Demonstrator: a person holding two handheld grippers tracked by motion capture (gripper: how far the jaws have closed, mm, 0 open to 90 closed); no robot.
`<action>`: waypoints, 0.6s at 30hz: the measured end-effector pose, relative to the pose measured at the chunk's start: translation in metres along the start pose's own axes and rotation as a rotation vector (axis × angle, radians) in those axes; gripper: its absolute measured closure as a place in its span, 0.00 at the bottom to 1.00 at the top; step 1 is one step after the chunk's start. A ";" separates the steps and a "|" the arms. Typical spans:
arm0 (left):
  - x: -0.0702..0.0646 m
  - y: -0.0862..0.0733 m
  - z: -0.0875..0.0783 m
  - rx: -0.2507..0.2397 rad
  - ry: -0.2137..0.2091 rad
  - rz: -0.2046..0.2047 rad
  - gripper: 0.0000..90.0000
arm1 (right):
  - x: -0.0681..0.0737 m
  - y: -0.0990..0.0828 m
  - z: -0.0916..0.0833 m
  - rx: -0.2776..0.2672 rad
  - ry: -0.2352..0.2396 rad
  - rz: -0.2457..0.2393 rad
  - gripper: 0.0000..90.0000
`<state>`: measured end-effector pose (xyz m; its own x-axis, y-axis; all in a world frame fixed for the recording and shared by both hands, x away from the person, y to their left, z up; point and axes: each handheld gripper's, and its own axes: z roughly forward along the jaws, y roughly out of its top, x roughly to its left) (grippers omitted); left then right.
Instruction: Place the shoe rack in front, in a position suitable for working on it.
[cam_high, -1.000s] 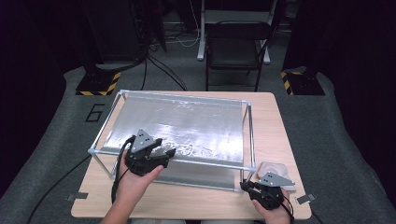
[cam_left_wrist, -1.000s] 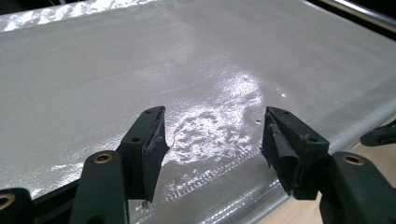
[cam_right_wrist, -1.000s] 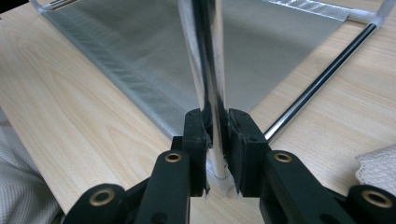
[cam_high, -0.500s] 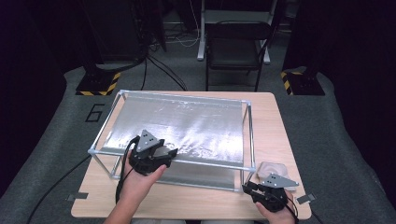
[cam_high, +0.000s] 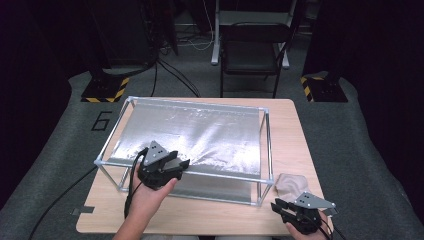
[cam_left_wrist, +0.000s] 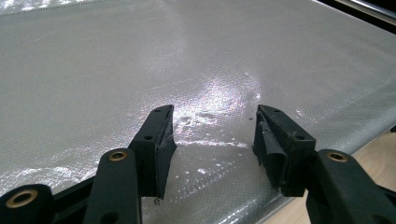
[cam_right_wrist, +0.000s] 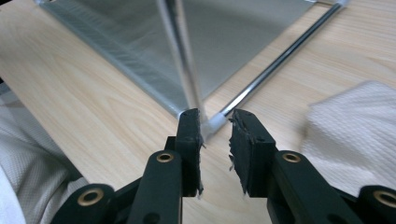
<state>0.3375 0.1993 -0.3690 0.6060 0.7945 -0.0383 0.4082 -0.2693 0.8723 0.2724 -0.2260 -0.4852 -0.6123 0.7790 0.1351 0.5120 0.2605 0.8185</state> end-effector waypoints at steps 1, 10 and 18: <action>-0.001 0.000 0.000 0.003 0.000 -0.001 0.53 | -0.003 0.000 -0.001 -0.002 -0.007 0.012 0.80; -0.004 0.001 -0.003 0.017 -0.035 0.026 0.61 | -0.024 0.005 -0.001 -0.022 -0.112 0.039 0.73; -0.005 -0.004 -0.010 0.022 -0.076 0.030 0.61 | -0.044 0.005 0.016 0.009 -0.201 0.098 0.65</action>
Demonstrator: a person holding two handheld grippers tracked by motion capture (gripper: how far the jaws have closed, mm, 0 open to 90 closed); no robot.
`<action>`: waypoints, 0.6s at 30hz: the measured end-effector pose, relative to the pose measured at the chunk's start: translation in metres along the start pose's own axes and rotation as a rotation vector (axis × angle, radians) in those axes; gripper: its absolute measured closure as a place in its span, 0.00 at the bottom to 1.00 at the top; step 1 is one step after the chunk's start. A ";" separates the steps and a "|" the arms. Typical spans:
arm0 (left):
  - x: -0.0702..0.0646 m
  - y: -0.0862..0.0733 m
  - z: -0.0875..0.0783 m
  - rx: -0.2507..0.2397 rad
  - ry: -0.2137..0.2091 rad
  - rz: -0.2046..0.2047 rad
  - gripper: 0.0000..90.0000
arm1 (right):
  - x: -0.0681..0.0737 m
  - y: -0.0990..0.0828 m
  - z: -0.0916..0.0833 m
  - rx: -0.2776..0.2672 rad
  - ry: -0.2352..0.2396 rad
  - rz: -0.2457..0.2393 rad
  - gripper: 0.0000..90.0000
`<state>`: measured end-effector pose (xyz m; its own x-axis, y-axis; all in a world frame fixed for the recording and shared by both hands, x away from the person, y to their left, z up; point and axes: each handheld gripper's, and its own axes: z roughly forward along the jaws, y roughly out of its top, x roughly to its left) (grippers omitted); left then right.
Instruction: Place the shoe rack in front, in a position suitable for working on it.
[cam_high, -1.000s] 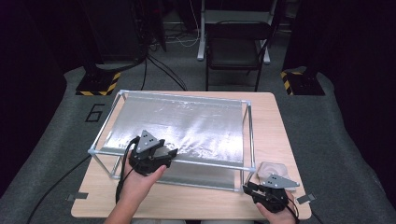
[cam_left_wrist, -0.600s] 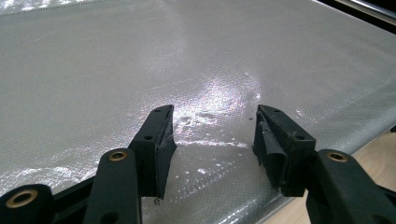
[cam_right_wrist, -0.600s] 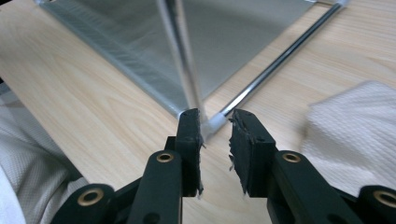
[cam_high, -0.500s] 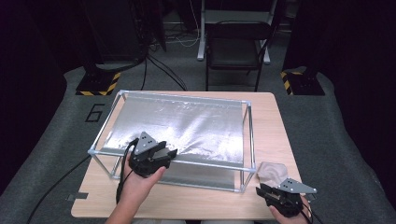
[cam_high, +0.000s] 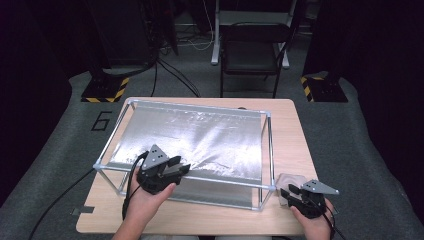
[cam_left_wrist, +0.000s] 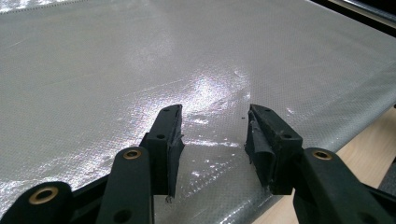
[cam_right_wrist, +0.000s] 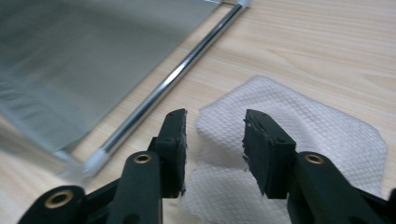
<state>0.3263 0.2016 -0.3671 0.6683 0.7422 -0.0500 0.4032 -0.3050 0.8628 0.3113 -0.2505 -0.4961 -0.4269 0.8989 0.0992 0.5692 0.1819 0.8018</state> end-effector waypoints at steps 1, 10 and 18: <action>0.000 -0.001 -0.001 -0.005 0.000 0.000 0.61 | -0.002 0.000 0.001 -0.001 -0.001 -0.003 0.64; -0.002 -0.008 -0.010 -0.026 0.017 0.000 0.60 | 0.015 0.010 0.018 0.008 0.059 -0.025 0.63; 0.003 -0.012 -0.015 -0.026 0.018 -0.001 0.60 | 0.033 0.012 0.033 0.028 0.047 -0.102 0.60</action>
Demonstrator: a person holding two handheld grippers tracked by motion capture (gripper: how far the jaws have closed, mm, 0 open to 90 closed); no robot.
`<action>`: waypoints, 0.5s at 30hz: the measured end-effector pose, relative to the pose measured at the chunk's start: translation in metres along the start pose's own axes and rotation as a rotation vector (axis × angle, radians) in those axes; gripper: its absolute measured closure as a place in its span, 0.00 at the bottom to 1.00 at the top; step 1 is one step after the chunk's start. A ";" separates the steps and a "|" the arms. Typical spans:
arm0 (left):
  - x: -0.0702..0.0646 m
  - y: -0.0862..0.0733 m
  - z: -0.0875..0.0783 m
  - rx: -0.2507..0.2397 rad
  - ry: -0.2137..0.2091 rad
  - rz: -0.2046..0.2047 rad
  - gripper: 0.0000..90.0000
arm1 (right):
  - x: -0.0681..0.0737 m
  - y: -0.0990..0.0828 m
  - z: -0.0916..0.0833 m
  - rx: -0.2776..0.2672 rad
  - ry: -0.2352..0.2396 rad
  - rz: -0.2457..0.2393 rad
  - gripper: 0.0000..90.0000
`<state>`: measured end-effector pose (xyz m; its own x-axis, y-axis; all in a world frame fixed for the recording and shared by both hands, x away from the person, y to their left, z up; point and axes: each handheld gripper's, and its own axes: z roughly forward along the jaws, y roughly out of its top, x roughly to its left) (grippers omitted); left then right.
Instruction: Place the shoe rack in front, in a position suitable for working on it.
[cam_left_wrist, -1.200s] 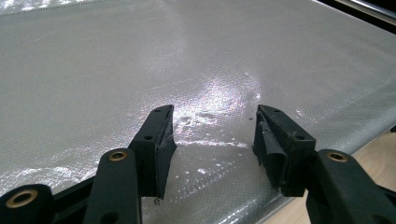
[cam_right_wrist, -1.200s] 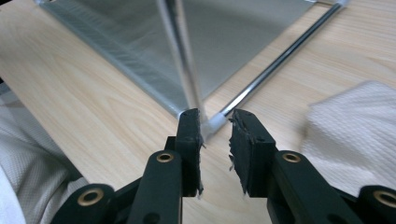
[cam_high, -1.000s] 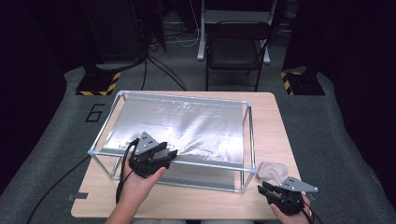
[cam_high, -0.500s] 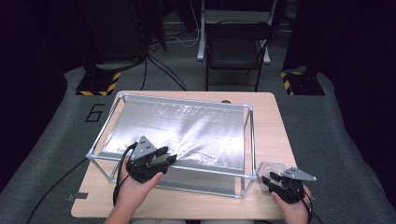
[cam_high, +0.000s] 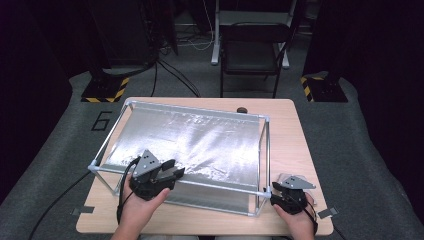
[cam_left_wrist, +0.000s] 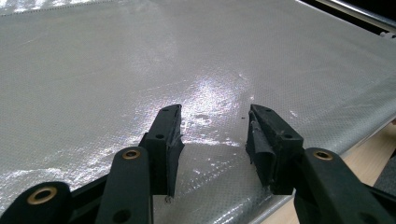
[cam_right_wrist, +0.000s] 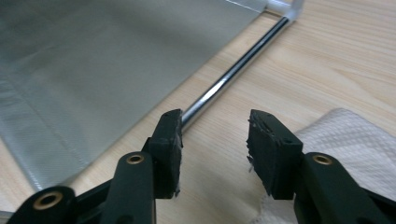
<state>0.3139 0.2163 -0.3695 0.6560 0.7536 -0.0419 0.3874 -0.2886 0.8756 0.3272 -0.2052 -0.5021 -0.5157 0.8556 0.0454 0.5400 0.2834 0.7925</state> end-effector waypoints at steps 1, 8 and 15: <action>0.001 0.000 -0.002 0.011 0.001 0.003 0.60 | -0.003 -0.002 -0.003 -0.004 -0.012 0.015 0.59; 0.003 0.001 -0.008 0.027 0.017 -0.008 0.56 | -0.025 -0.013 -0.022 -0.035 -0.075 0.092 0.57; -0.004 0.007 0.002 0.025 0.022 -0.011 0.49 | -0.045 -0.023 -0.034 -0.044 -0.156 0.150 0.51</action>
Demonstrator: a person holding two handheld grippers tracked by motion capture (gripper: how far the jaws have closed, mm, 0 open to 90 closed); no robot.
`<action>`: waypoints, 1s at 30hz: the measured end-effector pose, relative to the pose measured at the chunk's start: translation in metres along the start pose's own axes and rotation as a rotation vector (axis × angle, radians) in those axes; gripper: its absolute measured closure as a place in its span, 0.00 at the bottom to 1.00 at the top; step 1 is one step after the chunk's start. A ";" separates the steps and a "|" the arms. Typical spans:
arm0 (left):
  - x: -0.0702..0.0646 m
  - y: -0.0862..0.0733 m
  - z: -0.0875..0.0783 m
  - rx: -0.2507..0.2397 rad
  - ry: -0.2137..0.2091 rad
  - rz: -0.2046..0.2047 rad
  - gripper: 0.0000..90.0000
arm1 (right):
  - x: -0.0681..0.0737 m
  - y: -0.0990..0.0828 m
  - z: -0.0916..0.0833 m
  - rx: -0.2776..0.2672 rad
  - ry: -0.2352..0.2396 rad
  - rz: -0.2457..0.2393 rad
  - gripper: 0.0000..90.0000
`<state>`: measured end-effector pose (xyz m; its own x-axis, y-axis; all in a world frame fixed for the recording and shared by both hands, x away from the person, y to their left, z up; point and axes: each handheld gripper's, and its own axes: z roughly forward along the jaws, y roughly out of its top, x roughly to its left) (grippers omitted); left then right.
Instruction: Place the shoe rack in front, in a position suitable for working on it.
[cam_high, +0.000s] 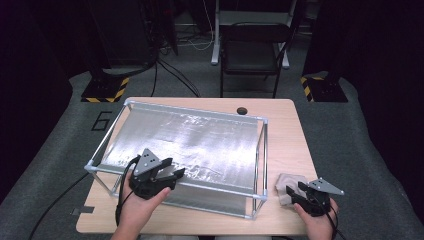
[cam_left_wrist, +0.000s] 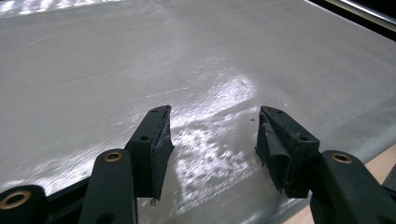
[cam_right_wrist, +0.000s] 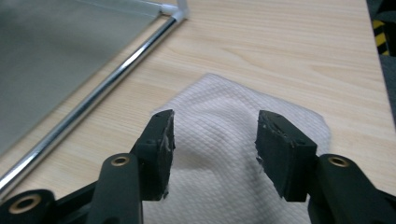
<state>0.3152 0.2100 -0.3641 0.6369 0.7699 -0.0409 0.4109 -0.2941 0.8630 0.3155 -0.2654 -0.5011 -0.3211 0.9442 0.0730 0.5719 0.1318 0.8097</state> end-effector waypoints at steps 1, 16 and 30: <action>-0.002 0.001 0.002 0.004 0.001 0.004 0.49 | -0.001 -0.001 0.001 0.000 -0.012 0.000 0.50; -0.012 0.003 0.010 0.015 0.008 -0.003 0.43 | 0.001 -0.010 0.018 0.087 -0.033 -0.007 0.46; -0.016 -0.004 0.012 -0.023 0.004 -0.018 0.47 | 0.010 -0.011 0.022 0.089 0.023 -0.040 0.77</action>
<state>0.3111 0.1921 -0.3724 0.6267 0.7774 -0.0542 0.4071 -0.2673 0.8734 0.3227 -0.2509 -0.5221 -0.3613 0.9308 0.0558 0.6225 0.1962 0.7576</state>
